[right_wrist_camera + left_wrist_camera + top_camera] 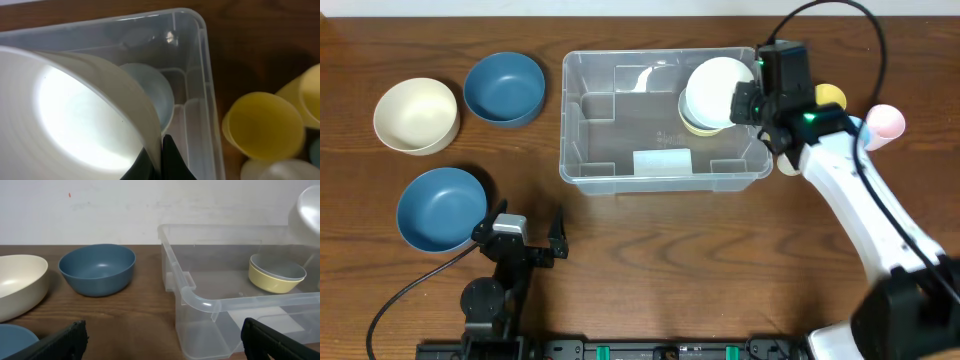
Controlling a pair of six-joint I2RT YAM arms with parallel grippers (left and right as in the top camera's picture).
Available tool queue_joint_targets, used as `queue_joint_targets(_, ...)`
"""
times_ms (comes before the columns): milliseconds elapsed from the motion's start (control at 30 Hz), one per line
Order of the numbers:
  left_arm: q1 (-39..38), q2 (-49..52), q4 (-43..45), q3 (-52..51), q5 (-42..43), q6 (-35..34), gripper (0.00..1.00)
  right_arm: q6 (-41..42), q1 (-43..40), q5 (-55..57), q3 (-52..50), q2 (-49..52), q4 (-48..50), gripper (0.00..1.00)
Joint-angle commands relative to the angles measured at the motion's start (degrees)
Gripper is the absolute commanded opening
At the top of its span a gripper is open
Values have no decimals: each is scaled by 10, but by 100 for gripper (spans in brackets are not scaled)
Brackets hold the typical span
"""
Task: Pack container
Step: 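Carry the white bowl into the bin and stack it on the bowls, then open the right gripper and withdraw it to the right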
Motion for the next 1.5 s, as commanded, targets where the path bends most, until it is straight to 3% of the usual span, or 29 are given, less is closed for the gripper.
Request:
queue_joint_targets(0, 3, 1, -19, -11, 6, 3, 98, -13, 7, 14, 16, 42, 25, 1)
queue_joint_targets(433, 3, 1, -19, -11, 6, 3, 98, -13, 7, 10, 16, 150, 128, 3)
queue_joint_targets(500, 3, 1, -19, -11, 6, 3, 98, -13, 7, 7, 16, 153, 130, 18)
queue_joint_targets(567, 3, 1, -19, -11, 6, 3, 98, -17, 8, 7, 16, 154, 130, 41)
queue_joint_targets(633, 3, 1, -19, -11, 6, 3, 98, -27, 9, 7, 18, 154, 127, 52)
queue_joint_targets(733, 3, 1, -19, -11, 6, 3, 98, -41, 10, 5, 32, 154, 104, 57)
queue_joint_targets(1000, 3, 1, -19, -11, 6, 3, 98, -73, 36, -3, 144, 154, -22, 63)
queue_joint_targets(1200, 3, 1, -19, -11, 6, 3, 98, -73, 72, -11, 281, 154, -178, 66)
queue_joint_targets(1467, 3, 1, -19, -11, 6, 3, 98, 37, 68, -12, 440, 154, -412, 74)
